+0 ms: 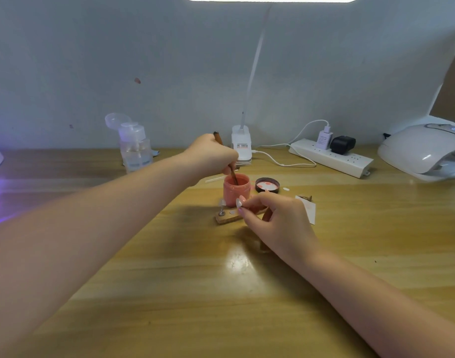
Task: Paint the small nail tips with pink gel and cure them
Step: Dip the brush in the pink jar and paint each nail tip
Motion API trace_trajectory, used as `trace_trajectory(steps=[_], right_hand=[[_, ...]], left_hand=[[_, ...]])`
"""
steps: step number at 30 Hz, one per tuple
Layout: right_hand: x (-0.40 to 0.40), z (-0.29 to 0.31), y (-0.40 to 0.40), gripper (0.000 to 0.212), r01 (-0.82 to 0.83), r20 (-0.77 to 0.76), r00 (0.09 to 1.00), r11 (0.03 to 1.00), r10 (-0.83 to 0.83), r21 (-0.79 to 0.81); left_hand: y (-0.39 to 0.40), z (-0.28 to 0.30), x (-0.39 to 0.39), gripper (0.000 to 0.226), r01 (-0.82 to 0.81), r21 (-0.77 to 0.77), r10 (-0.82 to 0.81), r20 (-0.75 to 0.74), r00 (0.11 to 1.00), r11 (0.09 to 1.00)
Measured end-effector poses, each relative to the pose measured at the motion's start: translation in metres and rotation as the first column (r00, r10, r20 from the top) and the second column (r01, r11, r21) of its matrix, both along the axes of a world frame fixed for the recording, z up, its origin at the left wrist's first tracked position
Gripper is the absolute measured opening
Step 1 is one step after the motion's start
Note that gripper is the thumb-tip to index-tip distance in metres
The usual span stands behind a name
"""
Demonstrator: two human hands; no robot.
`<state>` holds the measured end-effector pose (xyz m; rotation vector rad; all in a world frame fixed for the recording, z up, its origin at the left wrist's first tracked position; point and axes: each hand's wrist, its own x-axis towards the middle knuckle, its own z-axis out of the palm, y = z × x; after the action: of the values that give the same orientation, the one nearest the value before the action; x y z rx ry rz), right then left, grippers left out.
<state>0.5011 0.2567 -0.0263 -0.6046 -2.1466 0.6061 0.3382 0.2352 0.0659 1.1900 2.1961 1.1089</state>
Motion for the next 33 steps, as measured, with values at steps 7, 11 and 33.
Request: trace_trajectory(steps=[7,11,33], right_hand=[[0.000,0.001,0.000,0.006,0.009,0.012,1.000,1.000,-0.009,-0.014],[0.000,0.002,-0.001,0.007,0.000,0.006,1.000,1.000,0.000,-0.015],[0.000,0.009,-0.002,0.005,0.015,-0.119,0.992,0.988,-0.033,-0.151]], left_hand=[[-0.027,-0.002,-0.024,0.022,-0.176,0.095,0.126,0.391,0.912,0.980],[-0.039,-0.011,-0.032,0.019,-0.180,0.031,0.136,0.532,0.836,0.983],[-0.117,-0.075,0.011,0.015,0.097,0.627,-0.111,-0.016,0.994,0.773]])
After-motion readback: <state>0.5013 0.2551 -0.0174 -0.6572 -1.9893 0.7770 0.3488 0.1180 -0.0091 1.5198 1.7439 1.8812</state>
